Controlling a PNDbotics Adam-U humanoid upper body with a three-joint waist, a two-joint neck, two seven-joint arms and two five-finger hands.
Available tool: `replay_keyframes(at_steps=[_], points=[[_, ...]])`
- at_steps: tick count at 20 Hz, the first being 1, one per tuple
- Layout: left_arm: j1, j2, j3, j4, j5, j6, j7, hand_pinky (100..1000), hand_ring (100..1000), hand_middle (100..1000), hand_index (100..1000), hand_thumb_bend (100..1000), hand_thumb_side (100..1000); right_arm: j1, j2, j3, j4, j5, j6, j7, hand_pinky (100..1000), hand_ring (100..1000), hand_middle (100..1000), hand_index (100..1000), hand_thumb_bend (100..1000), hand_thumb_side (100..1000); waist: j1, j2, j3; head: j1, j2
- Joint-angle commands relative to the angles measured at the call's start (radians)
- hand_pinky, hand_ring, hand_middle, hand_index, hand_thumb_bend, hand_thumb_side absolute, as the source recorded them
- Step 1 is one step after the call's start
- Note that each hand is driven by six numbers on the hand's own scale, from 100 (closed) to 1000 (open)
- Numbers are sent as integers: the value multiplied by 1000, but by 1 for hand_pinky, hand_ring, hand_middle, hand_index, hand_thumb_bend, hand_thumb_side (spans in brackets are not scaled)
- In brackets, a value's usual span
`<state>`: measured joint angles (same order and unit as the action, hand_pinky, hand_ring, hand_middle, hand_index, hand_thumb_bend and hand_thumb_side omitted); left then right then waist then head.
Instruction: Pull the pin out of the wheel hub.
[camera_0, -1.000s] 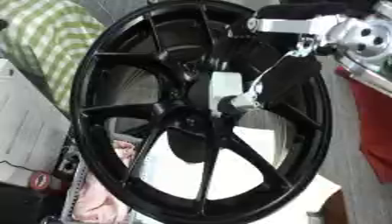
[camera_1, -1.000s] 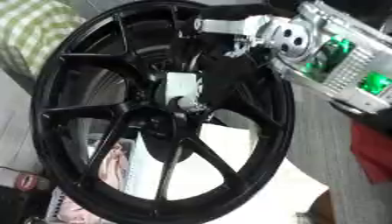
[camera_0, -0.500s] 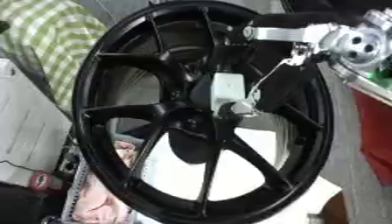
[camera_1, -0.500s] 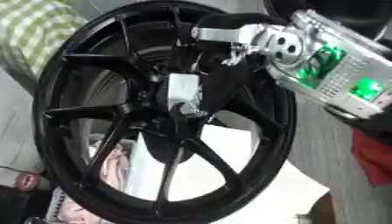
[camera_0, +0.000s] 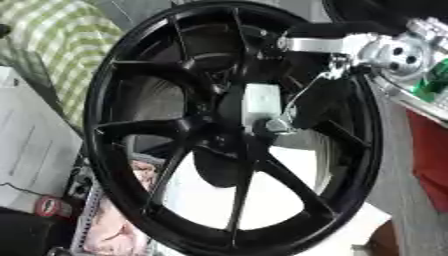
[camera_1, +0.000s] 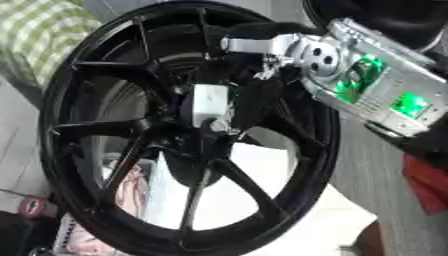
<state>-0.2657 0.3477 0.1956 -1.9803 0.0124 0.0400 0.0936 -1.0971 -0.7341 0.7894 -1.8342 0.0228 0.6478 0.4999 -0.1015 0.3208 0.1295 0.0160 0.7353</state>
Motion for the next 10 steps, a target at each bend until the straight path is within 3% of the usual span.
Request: replay_keyframes(at_steps=[1, 10], points=[[-7, 11, 10, -20, 2, 0, -3, 774, 635, 610, 798, 100, 827, -10, -10, -13, 8, 8, -5, 10, 820, 809, 637, 733, 439, 151, 6, -17, -2, 3, -11], [-7, 9, 12, -20, 3, 1, -2, 775, 635, 610, 798, 100, 827, -15, -1, -18, 2, -12, -10, -5, 816, 777, 577, 681, 419, 100, 8, -18, -4, 5, -12]])
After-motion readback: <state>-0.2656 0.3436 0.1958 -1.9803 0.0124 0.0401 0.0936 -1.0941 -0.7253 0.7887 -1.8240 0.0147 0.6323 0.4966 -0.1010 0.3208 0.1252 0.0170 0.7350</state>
